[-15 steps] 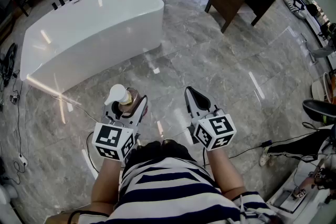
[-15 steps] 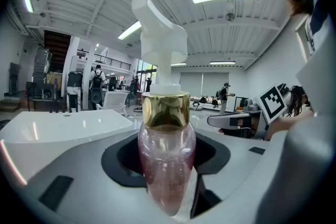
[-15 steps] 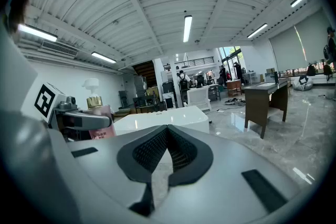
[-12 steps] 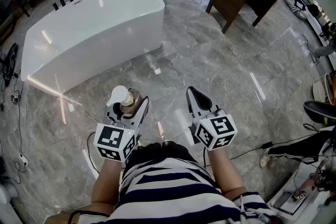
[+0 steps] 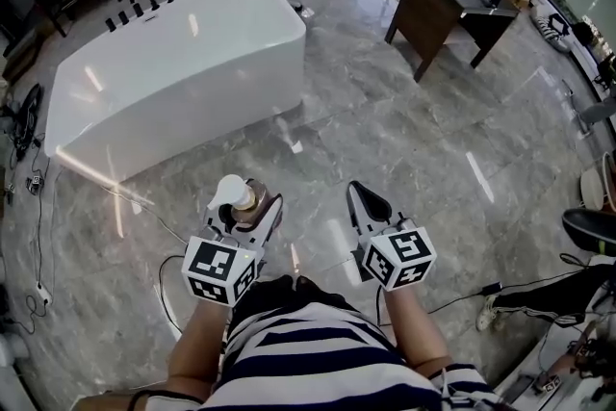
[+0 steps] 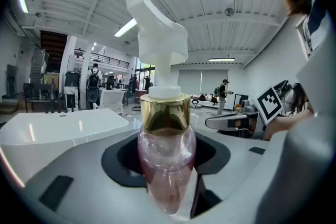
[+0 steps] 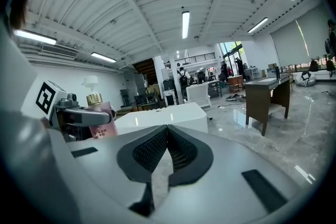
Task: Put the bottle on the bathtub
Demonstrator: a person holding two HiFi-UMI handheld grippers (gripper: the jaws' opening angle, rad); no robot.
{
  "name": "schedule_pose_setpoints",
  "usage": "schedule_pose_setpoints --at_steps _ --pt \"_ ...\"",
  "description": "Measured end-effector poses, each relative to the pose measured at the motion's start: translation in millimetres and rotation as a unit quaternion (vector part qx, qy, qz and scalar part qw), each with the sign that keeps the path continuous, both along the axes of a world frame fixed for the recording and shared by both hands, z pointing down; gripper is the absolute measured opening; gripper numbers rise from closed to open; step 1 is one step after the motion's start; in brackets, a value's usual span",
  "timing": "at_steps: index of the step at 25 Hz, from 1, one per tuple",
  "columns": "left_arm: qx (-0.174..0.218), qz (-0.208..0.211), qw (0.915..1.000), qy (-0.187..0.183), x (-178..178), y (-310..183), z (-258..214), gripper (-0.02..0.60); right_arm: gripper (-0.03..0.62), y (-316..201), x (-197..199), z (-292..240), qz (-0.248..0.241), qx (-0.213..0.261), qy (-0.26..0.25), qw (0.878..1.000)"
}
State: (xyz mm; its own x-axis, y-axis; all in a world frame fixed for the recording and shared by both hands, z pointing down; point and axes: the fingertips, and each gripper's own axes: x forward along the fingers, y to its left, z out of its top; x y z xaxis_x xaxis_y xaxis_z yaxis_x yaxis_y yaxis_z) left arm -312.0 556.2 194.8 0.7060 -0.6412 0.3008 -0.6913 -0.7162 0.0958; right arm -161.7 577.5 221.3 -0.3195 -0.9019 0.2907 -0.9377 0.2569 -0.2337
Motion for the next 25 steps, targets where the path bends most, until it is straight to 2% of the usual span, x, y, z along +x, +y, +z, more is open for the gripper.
schedule_pose_setpoints --at_steps 6,12,19,25 --pt "-0.007 -0.012 0.9999 -0.007 10 -8 5 0.227 0.026 -6 13 12 -0.010 -0.014 0.001 1.000" --pt "-0.017 -0.016 0.9996 -0.015 13 -26 15 0.227 0.026 -20 28 23 0.005 -0.026 -0.012 1.000" --pt "-0.024 -0.010 0.9997 -0.003 36 -75 29 0.225 0.026 -57 45 34 0.010 -0.037 -0.001 0.999" --pt "-0.024 0.003 0.9997 0.004 59 -132 35 0.225 0.026 -116 66 40 0.018 -0.045 0.010 0.999"
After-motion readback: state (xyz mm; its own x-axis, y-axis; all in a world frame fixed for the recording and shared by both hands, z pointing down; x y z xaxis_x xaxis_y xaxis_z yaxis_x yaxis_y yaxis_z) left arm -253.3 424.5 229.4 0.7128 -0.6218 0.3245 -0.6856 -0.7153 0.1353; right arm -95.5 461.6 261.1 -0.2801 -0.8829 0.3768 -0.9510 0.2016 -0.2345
